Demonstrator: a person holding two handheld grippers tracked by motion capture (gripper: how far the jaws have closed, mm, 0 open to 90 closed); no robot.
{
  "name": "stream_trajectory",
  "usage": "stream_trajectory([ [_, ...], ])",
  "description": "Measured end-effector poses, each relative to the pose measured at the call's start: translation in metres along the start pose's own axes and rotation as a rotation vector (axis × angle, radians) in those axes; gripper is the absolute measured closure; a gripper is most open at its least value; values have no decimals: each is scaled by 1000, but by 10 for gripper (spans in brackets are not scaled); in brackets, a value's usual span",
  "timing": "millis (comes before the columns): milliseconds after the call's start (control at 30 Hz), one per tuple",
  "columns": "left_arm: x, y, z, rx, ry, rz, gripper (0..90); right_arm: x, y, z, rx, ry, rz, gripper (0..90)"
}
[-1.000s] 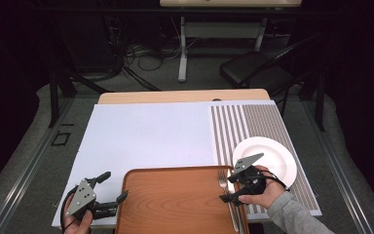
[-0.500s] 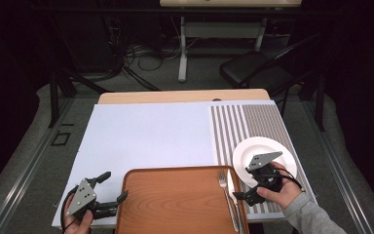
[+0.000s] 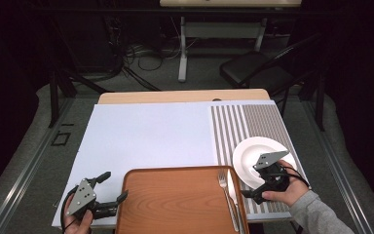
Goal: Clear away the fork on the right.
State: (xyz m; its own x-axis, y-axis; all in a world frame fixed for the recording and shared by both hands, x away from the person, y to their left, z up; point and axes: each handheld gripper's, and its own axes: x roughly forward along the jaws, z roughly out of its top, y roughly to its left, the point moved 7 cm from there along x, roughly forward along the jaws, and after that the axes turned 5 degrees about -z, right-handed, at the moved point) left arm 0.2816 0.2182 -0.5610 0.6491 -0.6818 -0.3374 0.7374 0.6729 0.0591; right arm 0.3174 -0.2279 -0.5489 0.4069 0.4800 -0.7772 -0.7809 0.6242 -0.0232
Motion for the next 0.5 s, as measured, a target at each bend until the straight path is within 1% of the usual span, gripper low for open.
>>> stream_trajectory([
  [100, 0, 0, 0, -1, -1, 2, 157, 2, -4, -5, -16, 20, -11, 0],
  [267, 0, 0, 0, 2, 1, 2, 157, 3, -14, -15, -32, 53, -44, 0],
  [367, 0, 0, 0, 2, 1, 2, 157, 2, -21, -21, -29, 67, -79, 0],
  [433, -1, 0, 0, 1, 2, 4, 157, 1, -24, -24, -22, 74, -91, 0],
  [500, 0, 0, 0, 1, 1, 3, 157, 1, -29, -29, -24, 83, -113, 0],
])
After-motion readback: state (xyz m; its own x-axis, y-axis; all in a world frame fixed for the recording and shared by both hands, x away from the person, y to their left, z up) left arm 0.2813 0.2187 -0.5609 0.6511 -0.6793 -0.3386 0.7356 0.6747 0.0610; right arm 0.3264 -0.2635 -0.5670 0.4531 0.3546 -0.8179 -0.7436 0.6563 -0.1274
